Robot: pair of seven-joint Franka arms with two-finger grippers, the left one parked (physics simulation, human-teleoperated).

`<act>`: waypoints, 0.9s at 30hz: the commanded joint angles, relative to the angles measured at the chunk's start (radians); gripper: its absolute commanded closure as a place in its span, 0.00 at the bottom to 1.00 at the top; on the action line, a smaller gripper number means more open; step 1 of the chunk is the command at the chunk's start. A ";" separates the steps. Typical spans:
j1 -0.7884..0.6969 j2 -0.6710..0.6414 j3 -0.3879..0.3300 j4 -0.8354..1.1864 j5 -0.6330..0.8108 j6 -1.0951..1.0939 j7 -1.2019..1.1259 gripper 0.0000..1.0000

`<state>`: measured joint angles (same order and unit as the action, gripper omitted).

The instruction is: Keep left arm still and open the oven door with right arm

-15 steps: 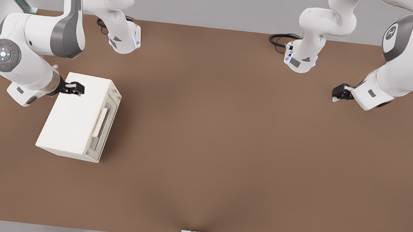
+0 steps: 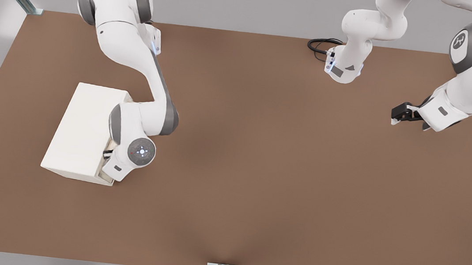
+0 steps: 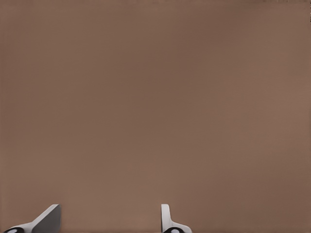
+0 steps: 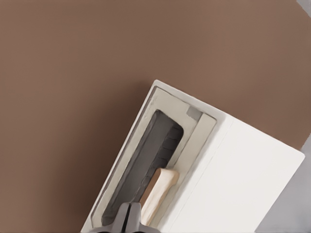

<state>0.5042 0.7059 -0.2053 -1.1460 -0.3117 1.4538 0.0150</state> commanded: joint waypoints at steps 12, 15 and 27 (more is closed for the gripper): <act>0.010 0.057 -0.020 0.028 -0.150 0.017 0.103 0.79; 0.030 -0.009 -0.008 -0.063 -0.138 -0.046 0.121 0.79; 0.028 -0.045 -0.006 -0.187 -0.167 0.010 0.129 0.79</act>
<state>0.5322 0.6616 -0.2112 -1.3312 -0.4755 1.4592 0.1100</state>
